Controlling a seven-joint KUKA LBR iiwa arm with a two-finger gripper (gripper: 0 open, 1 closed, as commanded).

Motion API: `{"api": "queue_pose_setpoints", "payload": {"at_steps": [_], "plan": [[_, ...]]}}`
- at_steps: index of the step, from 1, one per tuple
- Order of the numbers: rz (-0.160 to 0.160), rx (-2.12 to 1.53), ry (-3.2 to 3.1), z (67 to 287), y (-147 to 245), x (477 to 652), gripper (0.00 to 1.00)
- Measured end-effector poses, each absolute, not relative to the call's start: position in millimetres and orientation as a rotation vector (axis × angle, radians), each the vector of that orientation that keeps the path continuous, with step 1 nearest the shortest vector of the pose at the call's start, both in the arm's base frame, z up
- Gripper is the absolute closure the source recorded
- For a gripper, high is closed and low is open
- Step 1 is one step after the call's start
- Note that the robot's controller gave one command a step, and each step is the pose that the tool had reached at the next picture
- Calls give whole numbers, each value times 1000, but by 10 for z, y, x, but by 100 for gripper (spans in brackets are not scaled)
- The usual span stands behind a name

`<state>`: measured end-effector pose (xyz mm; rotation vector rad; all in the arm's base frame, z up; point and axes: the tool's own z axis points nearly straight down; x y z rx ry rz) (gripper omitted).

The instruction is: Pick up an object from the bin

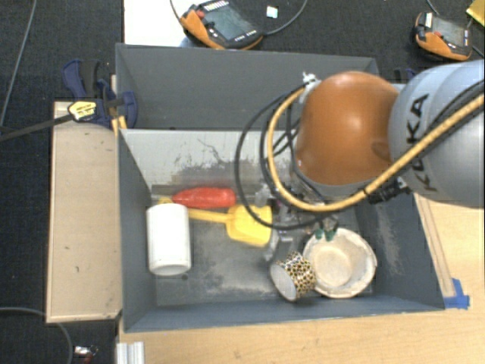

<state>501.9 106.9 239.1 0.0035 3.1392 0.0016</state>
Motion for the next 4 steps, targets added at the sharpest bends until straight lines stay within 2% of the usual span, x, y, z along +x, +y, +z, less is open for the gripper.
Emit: {"api": "queue_pose_setpoints", "payload": {"at_steps": [1, 2, 3, 4], "plan": [[2, -276, 3120, 924, 229, 5072, 0], [-2, -943, 2979, 1628, 179, 5175, 0], [-9, -361, 3150, 806, 122, 5044, 0], [-1, -1497, 2748, 749, -183, 5011, 0]]}}
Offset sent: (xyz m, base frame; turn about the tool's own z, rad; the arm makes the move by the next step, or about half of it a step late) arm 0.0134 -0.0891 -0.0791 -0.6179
